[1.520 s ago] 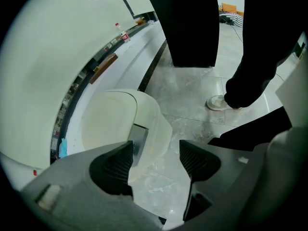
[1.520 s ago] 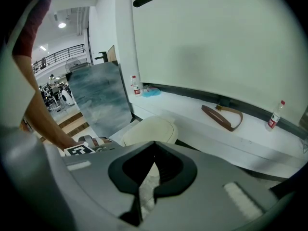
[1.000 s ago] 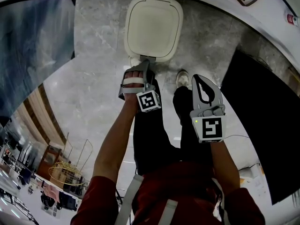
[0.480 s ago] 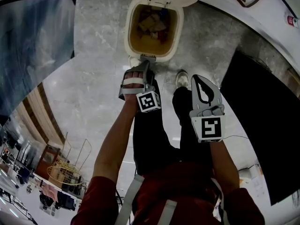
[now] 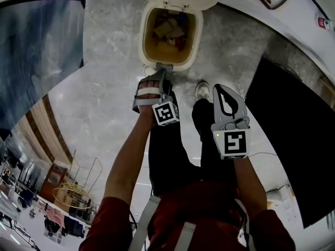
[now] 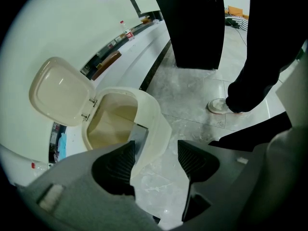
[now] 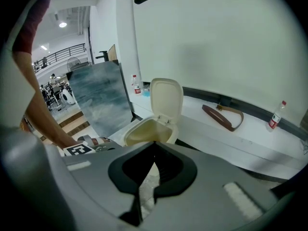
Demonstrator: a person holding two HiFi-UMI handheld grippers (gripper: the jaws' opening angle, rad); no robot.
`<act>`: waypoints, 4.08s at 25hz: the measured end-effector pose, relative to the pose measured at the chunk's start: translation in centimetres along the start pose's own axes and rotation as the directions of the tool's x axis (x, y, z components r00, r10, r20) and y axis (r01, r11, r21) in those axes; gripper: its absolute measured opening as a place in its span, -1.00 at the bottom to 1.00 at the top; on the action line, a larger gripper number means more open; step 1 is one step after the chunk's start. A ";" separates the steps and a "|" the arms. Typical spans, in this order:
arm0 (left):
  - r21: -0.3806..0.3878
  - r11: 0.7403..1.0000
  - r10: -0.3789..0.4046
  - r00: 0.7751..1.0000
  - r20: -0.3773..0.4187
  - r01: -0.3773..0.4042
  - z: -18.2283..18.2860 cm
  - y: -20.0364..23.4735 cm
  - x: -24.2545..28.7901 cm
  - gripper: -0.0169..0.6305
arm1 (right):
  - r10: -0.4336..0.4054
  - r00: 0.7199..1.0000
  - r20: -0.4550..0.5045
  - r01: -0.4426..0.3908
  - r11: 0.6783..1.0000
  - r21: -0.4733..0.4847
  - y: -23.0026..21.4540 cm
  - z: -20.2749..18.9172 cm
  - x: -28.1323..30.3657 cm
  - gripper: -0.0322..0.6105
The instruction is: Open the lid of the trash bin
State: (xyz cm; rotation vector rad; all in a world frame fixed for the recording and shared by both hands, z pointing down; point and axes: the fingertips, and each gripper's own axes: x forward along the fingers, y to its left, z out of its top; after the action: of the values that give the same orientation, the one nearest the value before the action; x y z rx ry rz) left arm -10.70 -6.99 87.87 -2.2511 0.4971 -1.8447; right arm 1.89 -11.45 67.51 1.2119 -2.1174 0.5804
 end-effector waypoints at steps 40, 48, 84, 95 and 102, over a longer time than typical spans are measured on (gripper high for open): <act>-0.542 0.825 0.165 0.986 -0.037 -0.159 1.3 7.8 -13.6 0.03 | -0.003 0.990 0.140 0.014 0.997 -0.079 -0.8 7.6 -7.1 -0.90; -0.759 0.632 0.284 0.958 0.036 -0.159 3.0 9.9 -22.2 0.00 | 0.015 0.980 0.199 -0.003 0.998 -0.064 -0.7 10.6 -11.2 -0.90; -0.948 0.100 0.930 0.368 -0.019 -0.301 7.6 20.4 -60.5 -0.16 | 0.185 0.723 0.665 -0.052 0.975 -0.215 3.3 31.3 -34.6 -0.90; -0.939 0.065 0.956 0.291 -0.038 -0.339 9.0 20.0 -62.9 -0.58 | 0.212 0.703 0.678 -0.071 0.971 -0.229 3.6 31.2 -35.3 -0.90; -0.937 0.054 0.953 0.298 -0.055 -0.346 8.9 20.4 -63.0 -0.93 | 0.213 0.701 0.681 -0.073 0.971 -0.229 3.6 31.4 -35.4 -0.90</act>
State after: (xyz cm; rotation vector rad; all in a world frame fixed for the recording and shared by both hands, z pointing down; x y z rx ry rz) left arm -15.55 -3.01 21.39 -1.9754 2.2691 -0.1080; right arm 3.02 -8.55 20.14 1.2918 -2.8469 -0.0695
